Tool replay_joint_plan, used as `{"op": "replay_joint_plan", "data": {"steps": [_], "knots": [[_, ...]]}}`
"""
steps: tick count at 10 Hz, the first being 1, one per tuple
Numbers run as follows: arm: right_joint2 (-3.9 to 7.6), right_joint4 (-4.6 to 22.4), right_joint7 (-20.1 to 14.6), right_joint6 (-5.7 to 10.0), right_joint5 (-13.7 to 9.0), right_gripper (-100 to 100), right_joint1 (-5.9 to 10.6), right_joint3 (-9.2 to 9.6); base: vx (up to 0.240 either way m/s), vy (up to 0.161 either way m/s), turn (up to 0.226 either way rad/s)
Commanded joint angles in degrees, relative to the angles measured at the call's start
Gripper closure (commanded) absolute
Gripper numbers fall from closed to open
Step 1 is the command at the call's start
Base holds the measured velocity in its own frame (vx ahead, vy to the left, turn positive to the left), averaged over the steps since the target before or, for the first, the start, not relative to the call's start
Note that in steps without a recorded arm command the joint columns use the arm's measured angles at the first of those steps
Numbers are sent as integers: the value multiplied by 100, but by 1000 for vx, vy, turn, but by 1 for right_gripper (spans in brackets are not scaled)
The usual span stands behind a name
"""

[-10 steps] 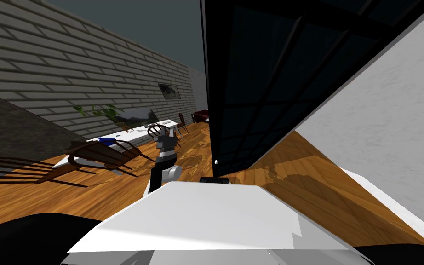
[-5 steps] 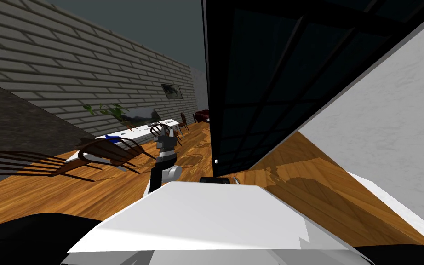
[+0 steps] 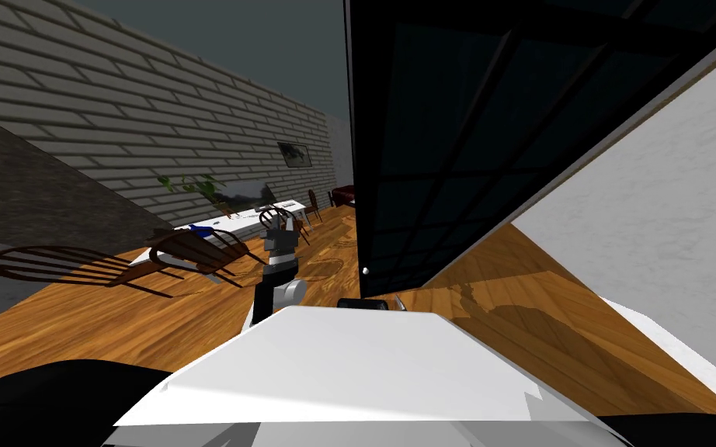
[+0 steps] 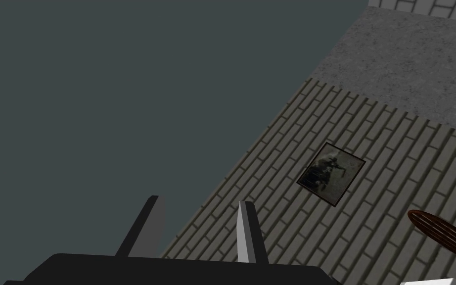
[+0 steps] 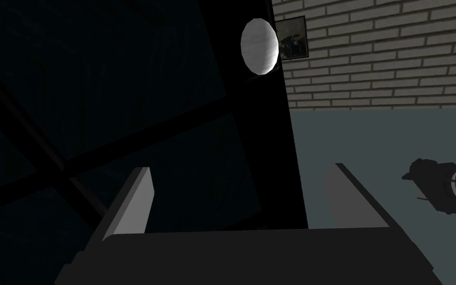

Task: Push the door open

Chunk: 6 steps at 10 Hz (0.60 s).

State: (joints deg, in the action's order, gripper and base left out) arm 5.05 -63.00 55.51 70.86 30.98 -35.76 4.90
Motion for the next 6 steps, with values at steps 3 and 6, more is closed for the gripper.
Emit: {"op": "replay_joint_plan", "data": {"steps": [3, 6], "knots": [[17, 37, -529, -44, -374, -100, 119, 93, -25, -12, 64], [27, 64, -938, -79, -678, -100, 213, 172, -28, -10, 68]]}}
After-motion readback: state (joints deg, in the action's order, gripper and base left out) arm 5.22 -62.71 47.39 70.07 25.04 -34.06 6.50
